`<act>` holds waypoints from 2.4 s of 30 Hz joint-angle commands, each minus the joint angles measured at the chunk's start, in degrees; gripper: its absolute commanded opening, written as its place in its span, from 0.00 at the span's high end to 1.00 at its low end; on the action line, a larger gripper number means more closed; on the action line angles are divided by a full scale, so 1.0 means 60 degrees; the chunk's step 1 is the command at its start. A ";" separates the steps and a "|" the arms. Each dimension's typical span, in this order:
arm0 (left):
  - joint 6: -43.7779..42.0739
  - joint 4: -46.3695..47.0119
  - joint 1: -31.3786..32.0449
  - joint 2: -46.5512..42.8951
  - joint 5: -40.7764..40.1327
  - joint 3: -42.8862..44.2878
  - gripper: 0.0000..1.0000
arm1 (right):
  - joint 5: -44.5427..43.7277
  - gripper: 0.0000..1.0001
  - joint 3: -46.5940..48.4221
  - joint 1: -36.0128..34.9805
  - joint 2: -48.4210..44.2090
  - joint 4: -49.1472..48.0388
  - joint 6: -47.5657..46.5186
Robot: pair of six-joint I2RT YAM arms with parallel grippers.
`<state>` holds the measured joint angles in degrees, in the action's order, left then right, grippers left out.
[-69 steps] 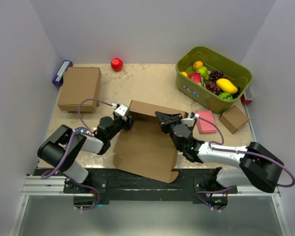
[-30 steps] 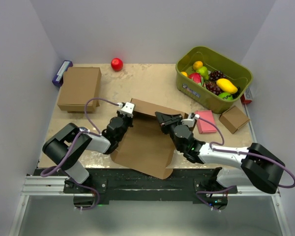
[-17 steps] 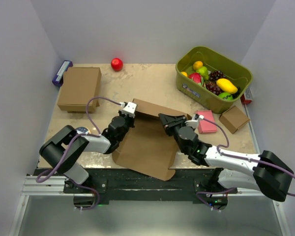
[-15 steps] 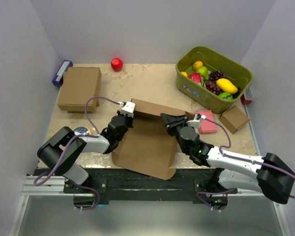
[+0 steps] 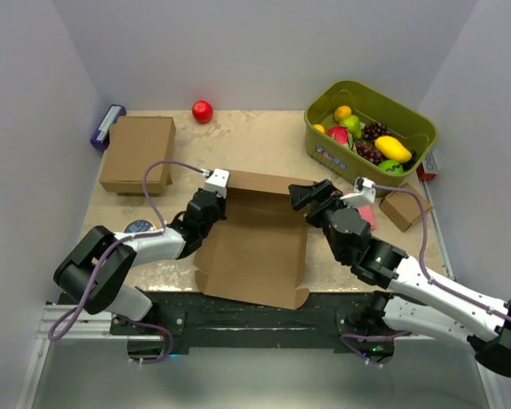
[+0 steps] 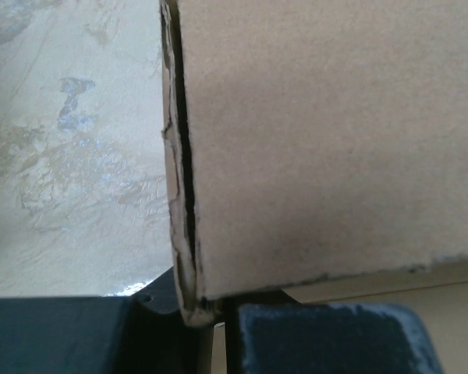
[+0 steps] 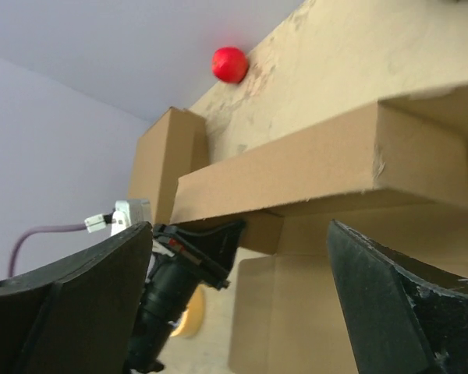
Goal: Fold the paper box
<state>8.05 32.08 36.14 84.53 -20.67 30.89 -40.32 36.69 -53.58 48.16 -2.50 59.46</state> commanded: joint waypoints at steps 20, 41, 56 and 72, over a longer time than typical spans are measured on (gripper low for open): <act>0.0298 -0.1552 -0.1058 -0.0539 0.1686 0.0022 1.00 | -0.1908 0.12 0.0126 0.0141 0.1418 0.4094 -0.0888; 0.0767 -0.1405 -0.1058 -0.0451 -0.0201 0.0109 1.00 | -0.3593 1.00 0.0067 0.0156 0.0793 0.5939 0.0329; 0.1163 -0.1230 -0.0970 0.0076 -0.1272 0.0256 1.00 | -0.3506 1.00 -0.0211 0.0141 -0.0044 0.6073 0.0446; 0.1807 -0.0848 -0.0530 -0.1927 0.1715 -0.0842 0.36 | -0.2188 0.23 -0.0182 0.0141 -0.0628 0.4650 -0.0887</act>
<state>17.04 26.37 33.01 79.66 -14.96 26.94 -52.80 32.77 -52.86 47.18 25.52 55.18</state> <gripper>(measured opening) 0.596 0.730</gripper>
